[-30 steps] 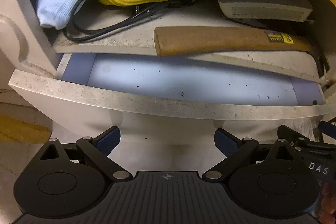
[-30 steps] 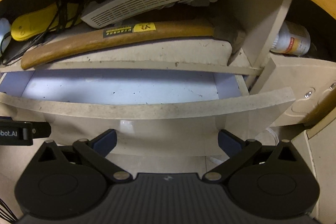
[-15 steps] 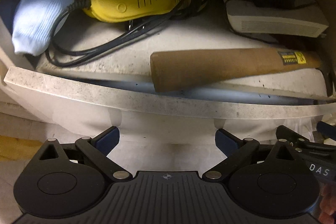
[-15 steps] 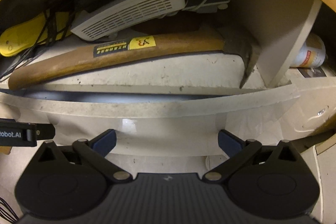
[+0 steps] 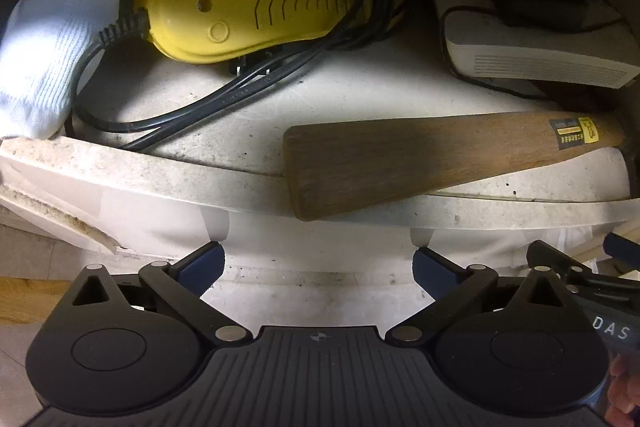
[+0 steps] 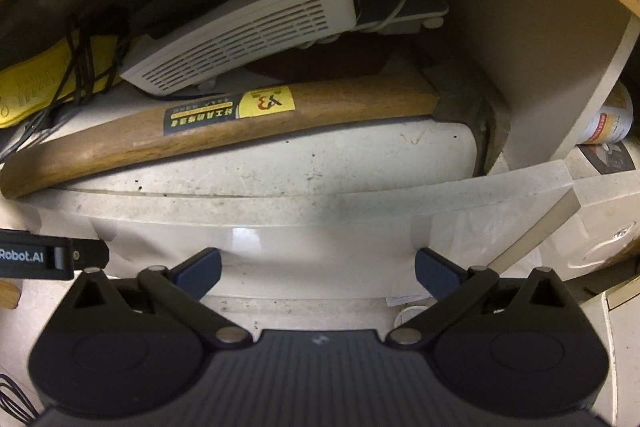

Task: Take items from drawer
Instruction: 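Pull both grippers back from the closed drawer front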

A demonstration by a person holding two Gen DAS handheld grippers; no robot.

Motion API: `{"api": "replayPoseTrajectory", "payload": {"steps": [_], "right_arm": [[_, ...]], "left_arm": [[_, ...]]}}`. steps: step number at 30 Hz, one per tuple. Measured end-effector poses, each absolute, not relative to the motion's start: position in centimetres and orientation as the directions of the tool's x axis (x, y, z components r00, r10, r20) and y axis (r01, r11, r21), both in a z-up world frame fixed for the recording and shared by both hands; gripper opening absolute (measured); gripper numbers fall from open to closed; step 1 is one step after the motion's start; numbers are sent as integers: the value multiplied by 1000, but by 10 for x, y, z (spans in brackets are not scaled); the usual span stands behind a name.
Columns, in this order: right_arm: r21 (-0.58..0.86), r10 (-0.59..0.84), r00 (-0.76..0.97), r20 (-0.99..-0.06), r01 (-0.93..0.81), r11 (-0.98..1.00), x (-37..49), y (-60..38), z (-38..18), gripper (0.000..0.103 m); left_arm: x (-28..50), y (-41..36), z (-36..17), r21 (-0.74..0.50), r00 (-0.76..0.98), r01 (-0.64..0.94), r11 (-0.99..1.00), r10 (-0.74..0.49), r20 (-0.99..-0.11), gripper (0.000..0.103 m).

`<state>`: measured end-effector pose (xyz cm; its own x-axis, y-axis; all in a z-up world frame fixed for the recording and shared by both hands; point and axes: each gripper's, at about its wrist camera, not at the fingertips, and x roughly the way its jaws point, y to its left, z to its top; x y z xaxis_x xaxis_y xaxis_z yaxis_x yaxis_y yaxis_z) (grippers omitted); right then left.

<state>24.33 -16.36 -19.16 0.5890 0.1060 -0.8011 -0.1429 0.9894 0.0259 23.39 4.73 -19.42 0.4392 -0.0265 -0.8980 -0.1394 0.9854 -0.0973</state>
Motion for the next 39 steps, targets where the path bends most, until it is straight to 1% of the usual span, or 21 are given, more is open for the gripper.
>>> {"api": "replayPoseTrajectory", "payload": {"steps": [8,10,13,24,29,39], "right_arm": [[26,114,574,-811,-158,987,233,-159,-192,103],[13,108,571,-814,-169,986,225,-158,-191,103],[0,100,572,-814,-172,985,211,-159,-186,103],[-41,86,591,-802,-198,979,165,-169,-145,103],[-23,108,604,-790,-206,978,135,-179,-115,103],[-17,145,640,-755,-240,971,79,-178,-68,103]], "left_arm": [[216,46,-200,-111,422,-154,982,-36,-906,103],[207,45,-198,-102,424,-158,982,-26,-905,103],[191,44,-192,-122,427,-172,978,-37,-903,103],[131,37,-135,-119,498,-123,985,-42,-866,103],[112,26,-99,-103,530,-97,990,-36,-847,103],[56,15,-60,-106,564,-70,992,-49,-824,103]]}}
